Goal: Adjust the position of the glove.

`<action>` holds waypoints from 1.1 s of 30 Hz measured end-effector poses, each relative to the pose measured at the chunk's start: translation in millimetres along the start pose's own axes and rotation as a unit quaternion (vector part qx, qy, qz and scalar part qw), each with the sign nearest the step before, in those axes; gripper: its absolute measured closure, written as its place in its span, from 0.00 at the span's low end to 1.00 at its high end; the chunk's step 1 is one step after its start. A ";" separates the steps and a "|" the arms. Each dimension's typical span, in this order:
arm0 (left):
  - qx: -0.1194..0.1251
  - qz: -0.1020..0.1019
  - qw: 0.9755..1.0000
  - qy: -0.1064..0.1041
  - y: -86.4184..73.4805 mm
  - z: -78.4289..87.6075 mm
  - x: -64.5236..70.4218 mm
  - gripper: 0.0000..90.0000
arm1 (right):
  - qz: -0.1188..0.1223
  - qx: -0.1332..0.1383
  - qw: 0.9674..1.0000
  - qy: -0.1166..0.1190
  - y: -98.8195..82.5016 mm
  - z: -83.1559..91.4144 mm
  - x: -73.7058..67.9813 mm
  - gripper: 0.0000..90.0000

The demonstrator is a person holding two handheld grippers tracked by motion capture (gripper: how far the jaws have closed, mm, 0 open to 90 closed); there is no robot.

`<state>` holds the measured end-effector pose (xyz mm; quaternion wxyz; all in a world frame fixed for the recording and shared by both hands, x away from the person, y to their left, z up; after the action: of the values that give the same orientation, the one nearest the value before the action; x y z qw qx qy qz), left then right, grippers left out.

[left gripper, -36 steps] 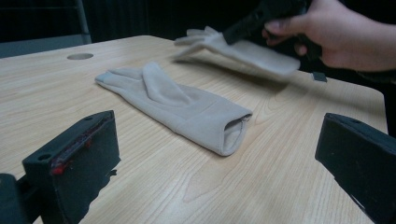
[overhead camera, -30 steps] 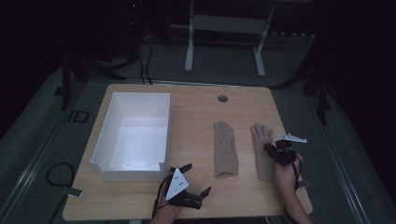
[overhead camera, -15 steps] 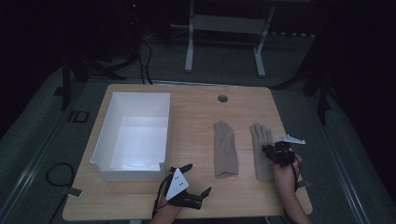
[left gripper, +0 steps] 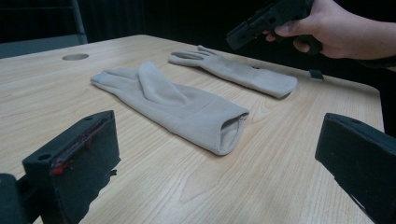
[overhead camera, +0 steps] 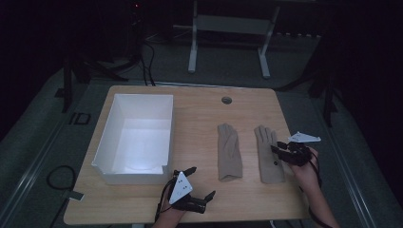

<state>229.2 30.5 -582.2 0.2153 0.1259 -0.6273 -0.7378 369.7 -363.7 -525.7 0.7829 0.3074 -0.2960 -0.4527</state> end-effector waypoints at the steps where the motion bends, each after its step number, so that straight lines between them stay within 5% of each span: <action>1: 0.000 0.000 1.000 -0.001 0.0 0.0 0.0 0.00 | 0.004 -0.001 1.000 0.002 -2.6 -1.4 0.6 0.66; 6: 0.000 0.000 1.000 -0.002 0.0 -0.1 -0.1 0.00 | 0.007 -0.001 1.000 0.013 -11.3 -7.6 -2.0 0.63; 13: 0.000 0.001 1.000 -0.002 0.0 0.0 -0.2 0.00 | -0.002 -0.011 1.000 -0.001 -18.5 -22.9 -5.8 0.64; 16: 0.000 0.001 1.000 -0.003 0.0 -0.2 -0.1 0.00 | -0.020 -0.016 1.000 0.014 -23.1 -27.2 -8.0 0.80; 20: 0.000 0.001 1.000 -0.004 0.0 -0.2 0.0 0.00 | -0.031 -0.018 0.999 0.010 -22.8 -25.8 -10.5 0.93; 28: -0.001 0.001 1.000 -0.004 0.1 -0.1 -0.2 0.00 | -0.071 -0.012 0.997 -0.002 -16.6 -17.6 -9.6 0.95; 33: -0.001 0.001 1.000 -0.003 0.1 -0.2 -0.2 0.00 | -0.091 0.015 0.996 -0.014 -0.6 0.2 -4.8 0.95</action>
<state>229.5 30.4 -582.2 0.2144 0.1223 -0.6275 -0.7385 367.2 -359.8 -526.9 0.7295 0.3386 -0.2847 -0.5217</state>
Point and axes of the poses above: each handheld gripper's, and its own axes: z roughly backward along the jaws, y roughly out of its top, x roughly to its right, the point moved 1 cm from there along -z, roughly forward along the jaws, and after that the axes turned 11 degrees about -y, right-handed, at the moved point
